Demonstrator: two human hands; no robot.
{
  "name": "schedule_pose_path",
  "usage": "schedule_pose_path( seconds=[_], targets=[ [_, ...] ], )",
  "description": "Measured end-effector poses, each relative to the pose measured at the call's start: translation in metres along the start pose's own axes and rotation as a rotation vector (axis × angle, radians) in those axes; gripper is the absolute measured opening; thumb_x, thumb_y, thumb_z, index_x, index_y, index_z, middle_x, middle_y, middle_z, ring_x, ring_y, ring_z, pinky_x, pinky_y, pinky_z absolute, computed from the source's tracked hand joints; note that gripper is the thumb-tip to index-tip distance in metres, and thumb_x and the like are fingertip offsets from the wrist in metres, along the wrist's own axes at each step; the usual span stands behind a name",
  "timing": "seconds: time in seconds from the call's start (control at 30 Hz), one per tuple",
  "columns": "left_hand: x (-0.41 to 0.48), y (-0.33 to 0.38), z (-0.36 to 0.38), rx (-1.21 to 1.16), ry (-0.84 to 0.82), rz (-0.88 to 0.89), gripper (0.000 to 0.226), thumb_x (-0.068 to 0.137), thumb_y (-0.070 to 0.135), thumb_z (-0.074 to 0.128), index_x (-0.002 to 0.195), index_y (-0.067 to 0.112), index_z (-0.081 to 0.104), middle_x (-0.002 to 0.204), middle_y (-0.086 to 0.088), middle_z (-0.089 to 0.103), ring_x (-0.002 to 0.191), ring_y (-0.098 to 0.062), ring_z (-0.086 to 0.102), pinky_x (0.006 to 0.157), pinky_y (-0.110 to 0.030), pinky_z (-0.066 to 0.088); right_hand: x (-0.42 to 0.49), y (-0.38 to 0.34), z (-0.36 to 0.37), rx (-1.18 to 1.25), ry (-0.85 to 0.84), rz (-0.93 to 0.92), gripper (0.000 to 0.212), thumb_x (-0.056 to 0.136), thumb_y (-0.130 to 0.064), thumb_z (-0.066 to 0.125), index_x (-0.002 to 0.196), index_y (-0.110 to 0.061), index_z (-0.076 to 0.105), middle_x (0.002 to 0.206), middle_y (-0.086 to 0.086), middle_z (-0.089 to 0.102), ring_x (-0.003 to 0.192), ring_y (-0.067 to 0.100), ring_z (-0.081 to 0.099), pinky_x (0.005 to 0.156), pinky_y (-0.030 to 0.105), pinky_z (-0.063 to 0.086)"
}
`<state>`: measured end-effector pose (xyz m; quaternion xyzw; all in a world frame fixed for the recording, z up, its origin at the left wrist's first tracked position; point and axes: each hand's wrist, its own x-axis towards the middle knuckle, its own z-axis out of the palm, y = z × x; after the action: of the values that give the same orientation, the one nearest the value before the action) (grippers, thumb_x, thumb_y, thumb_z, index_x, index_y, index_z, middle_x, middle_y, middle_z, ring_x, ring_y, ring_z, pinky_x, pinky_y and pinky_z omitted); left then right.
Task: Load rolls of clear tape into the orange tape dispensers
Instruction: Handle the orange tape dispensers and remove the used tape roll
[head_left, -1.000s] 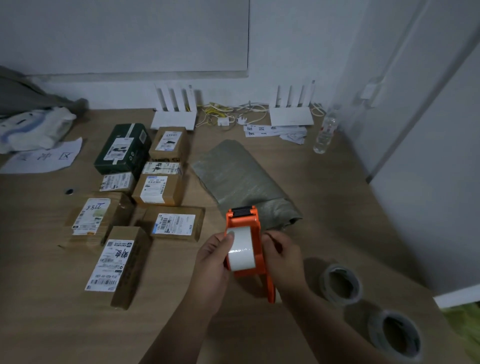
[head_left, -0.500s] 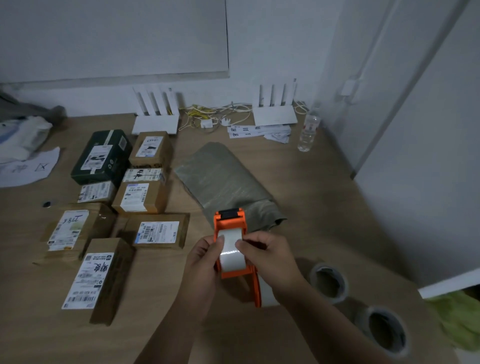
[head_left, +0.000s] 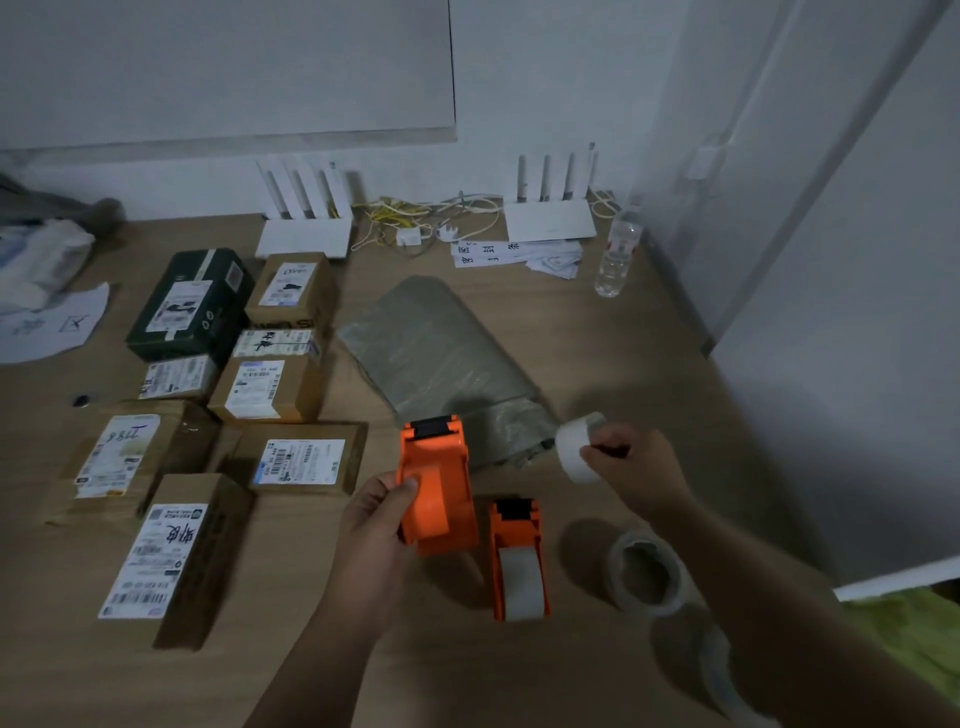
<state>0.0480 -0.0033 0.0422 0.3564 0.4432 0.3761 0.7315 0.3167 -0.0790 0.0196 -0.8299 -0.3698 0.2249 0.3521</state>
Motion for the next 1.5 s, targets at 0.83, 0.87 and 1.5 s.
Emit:
schedule_pose_path(
  seconds=[0.83,0.87,1.5],
  targets=[
    [0.007,-0.005,-0.011,0.106,0.072,0.029,0.027,0.095,0.006,0.051,0.076,0.016,0.068,0.072,-0.002,0.07,0.068,-0.012,0.063,0.067,-0.03,0.049,0.052,0.088,0.039,-0.786,-0.195,-0.08,0.024,0.091,-0.018,0.051,0.098,-0.008,0.071,0.105,0.018,0.069,0.095,0.037,0.066,0.074,0.041,0.056],
    [0.007,-0.004,-0.012,0.101,0.069,0.032,0.025,0.095,0.007,0.051,0.079,0.015,0.068,0.075,-0.004,0.071,0.071,-0.014,0.062,0.07,-0.032,0.049,0.051,0.08,0.041,-0.794,-0.182,-0.108,0.023,0.09,-0.017,0.051,0.094,-0.007,0.071,0.1,0.018,0.071,0.092,0.037,0.067,0.073,0.04,0.057],
    [0.004,-0.005,-0.03,0.07,0.038,0.046,0.032,0.095,0.004,0.052,0.07,0.019,0.065,0.069,-0.002,0.068,0.063,-0.012,0.06,0.065,-0.03,0.048,-0.046,-0.035,0.169,0.225,-0.332,0.116,0.019,0.08,-0.005,0.065,0.066,-0.015,0.073,0.058,-0.009,0.063,0.05,-0.002,0.051,0.055,0.022,0.042]
  ],
)
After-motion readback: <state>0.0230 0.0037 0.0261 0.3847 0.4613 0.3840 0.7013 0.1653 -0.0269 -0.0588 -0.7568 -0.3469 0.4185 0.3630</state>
